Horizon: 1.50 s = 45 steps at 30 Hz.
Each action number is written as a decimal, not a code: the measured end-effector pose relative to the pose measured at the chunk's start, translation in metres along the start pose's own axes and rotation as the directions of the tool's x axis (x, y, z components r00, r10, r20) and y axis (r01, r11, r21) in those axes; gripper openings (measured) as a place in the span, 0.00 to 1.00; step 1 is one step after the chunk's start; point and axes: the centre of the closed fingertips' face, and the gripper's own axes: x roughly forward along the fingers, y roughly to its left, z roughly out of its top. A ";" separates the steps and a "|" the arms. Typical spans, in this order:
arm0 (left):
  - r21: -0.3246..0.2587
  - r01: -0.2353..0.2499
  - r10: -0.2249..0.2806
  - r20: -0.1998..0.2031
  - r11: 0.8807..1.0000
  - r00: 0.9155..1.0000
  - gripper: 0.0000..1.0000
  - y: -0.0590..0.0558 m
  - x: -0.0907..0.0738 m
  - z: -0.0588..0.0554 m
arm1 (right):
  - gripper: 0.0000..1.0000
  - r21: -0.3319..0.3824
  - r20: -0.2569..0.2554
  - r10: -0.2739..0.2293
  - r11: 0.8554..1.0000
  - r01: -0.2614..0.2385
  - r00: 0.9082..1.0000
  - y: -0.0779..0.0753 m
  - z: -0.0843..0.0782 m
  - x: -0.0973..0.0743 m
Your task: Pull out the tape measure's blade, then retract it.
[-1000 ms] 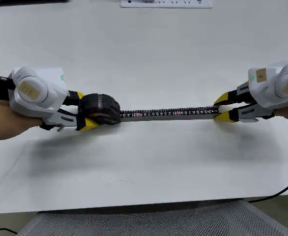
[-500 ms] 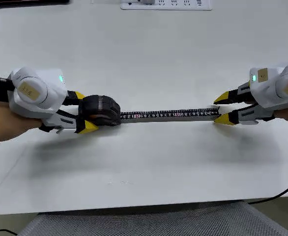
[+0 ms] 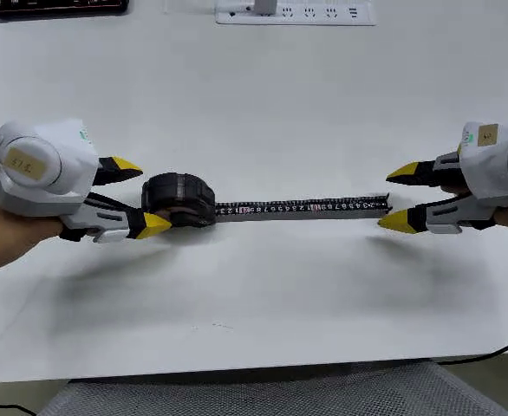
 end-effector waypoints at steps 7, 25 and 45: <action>-0.022 -0.035 0.035 0.016 0.999 0.999 0.55 -0.003 -0.011 -0.003 | 0.48 0.039 0.001 -0.051 0.998 0.051 0.999 0.003 0.003 -0.007; -0.113 -0.116 0.124 0.063 0.987 0.990 0.70 -0.012 -0.040 -0.020 | 0.63 0.124 0.068 -0.156 0.981 0.147 0.985 0.024 0.013 -0.026; -0.175 -0.166 0.185 0.097 0.971 0.978 0.82 -0.033 -0.066 -0.041 | 0.76 0.184 0.126 -0.206 0.966 0.181 0.970 0.044 0.017 -0.039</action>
